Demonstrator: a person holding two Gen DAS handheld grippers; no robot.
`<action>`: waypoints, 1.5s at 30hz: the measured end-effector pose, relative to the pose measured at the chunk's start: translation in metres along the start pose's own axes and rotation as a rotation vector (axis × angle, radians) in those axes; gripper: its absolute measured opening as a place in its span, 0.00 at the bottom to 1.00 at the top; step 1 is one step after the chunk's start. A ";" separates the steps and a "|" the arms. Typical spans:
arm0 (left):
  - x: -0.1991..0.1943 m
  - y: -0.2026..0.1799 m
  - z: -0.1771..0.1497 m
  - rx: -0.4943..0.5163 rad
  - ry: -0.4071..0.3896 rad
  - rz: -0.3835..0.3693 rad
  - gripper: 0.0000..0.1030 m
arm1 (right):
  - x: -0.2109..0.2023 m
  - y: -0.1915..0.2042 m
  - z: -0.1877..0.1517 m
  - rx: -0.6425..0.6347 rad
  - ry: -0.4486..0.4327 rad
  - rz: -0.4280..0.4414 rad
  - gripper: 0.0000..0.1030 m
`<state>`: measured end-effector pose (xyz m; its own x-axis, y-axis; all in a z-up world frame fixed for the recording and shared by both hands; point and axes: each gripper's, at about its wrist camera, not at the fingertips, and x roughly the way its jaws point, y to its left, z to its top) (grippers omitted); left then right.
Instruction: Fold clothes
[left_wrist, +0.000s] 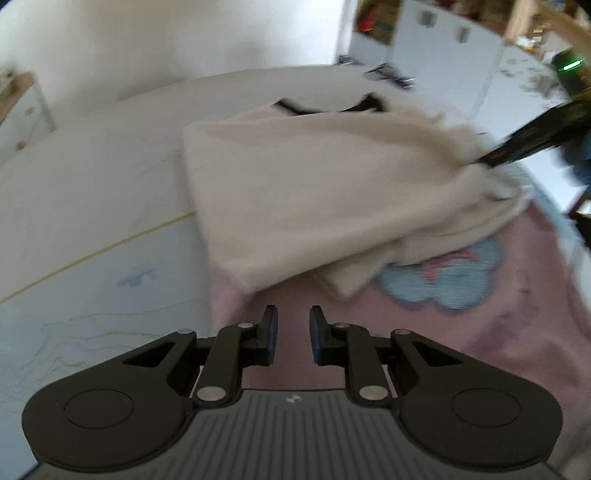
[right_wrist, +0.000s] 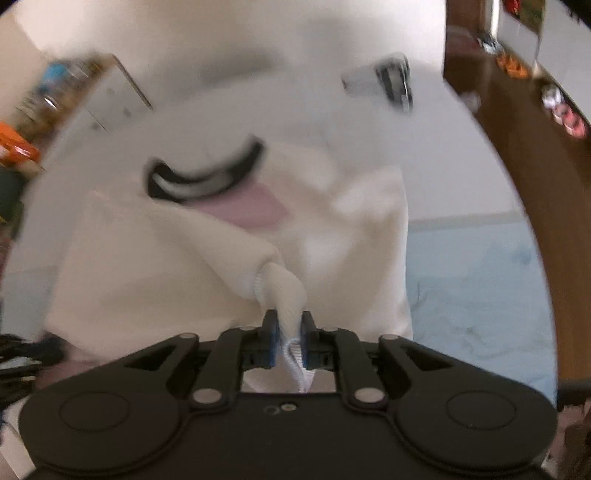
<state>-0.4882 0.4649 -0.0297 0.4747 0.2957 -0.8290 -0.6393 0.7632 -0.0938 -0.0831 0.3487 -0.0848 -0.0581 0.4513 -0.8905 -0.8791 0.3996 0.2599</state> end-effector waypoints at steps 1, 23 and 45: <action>-0.007 -0.001 0.003 0.019 -0.015 -0.008 0.17 | 0.003 -0.002 -0.002 0.000 0.003 -0.008 1.00; 0.055 0.017 0.039 0.038 0.056 0.021 0.10 | 0.014 -0.007 -0.012 -0.200 0.067 -0.043 1.00; 0.108 0.111 0.136 -0.176 0.041 0.069 0.56 | 0.030 -0.048 0.068 -0.193 -0.027 -0.078 1.00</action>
<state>-0.4256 0.6600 -0.0546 0.4034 0.3172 -0.8583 -0.7672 0.6285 -0.1283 -0.0105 0.3975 -0.0982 0.0239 0.4471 -0.8942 -0.9548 0.2754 0.1122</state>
